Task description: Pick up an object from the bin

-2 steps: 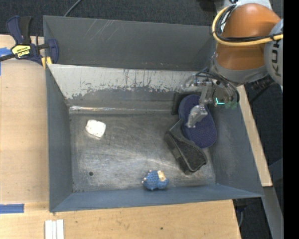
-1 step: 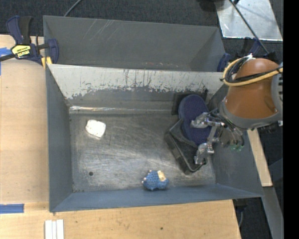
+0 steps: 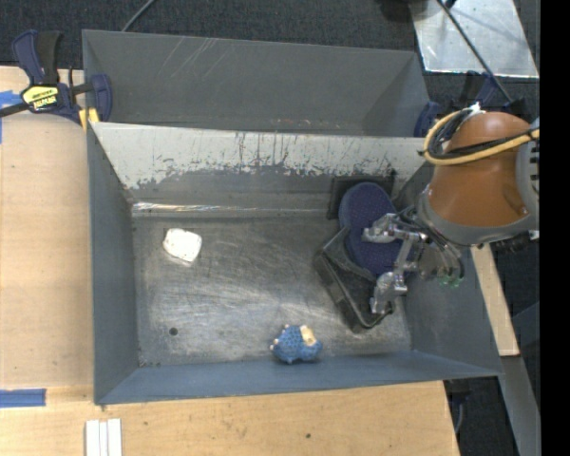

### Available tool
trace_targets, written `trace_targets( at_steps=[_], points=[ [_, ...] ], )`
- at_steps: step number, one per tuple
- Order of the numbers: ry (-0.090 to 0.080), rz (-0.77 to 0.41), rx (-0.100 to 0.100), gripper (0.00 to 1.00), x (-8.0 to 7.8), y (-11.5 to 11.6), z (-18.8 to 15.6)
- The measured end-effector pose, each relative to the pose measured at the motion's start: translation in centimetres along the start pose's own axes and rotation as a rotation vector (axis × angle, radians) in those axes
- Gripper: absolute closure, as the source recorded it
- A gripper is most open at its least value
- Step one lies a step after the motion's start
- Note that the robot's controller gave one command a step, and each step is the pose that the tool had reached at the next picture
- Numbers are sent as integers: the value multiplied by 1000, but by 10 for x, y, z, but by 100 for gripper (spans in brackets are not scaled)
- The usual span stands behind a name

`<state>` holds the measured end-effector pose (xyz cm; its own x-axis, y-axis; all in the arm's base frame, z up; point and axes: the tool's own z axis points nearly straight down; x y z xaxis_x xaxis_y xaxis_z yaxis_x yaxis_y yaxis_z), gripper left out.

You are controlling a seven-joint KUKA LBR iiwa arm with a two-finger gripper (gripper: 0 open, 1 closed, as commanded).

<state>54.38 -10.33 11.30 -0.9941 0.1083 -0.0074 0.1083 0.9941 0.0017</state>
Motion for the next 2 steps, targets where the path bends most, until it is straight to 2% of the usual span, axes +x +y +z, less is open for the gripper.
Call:
trace_targets(
  at_steps=[1, 2],
  points=[
    [1, -601, 2, 0, 23, -7, -41],
    [6, -764, -13, 0, -47, -35, 39]
  ],
)
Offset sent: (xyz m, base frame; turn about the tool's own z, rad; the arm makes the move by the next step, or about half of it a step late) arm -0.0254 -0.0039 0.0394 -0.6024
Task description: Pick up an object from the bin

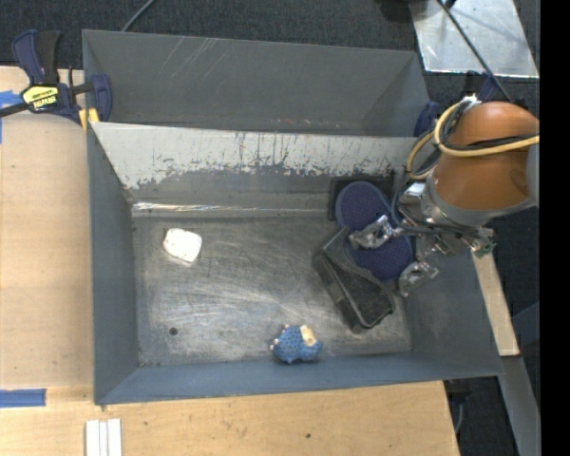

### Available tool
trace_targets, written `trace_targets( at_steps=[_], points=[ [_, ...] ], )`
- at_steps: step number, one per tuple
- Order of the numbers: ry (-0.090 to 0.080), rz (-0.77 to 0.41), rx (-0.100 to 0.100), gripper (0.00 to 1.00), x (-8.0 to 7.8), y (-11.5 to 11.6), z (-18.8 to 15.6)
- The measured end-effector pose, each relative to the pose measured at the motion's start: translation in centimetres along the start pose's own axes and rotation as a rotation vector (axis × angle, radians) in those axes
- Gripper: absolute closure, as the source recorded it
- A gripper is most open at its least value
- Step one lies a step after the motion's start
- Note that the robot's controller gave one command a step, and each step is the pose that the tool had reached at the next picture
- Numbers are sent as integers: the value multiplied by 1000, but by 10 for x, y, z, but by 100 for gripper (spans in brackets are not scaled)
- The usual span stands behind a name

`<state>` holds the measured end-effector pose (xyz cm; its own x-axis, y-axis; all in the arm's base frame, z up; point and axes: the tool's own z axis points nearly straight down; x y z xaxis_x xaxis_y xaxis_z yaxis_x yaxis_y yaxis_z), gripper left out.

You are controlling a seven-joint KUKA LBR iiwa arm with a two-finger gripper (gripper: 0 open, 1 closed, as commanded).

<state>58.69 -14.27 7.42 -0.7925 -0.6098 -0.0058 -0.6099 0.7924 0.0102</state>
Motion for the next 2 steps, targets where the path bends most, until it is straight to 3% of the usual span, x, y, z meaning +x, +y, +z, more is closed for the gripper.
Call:
trace_targets(
  at_steps=[1, 2],
  points=[
    [-8, -1, 9, 100, -2, -2, -4],
    [-3, 22, 19, 100, -1, 8, -157]
  ],
)
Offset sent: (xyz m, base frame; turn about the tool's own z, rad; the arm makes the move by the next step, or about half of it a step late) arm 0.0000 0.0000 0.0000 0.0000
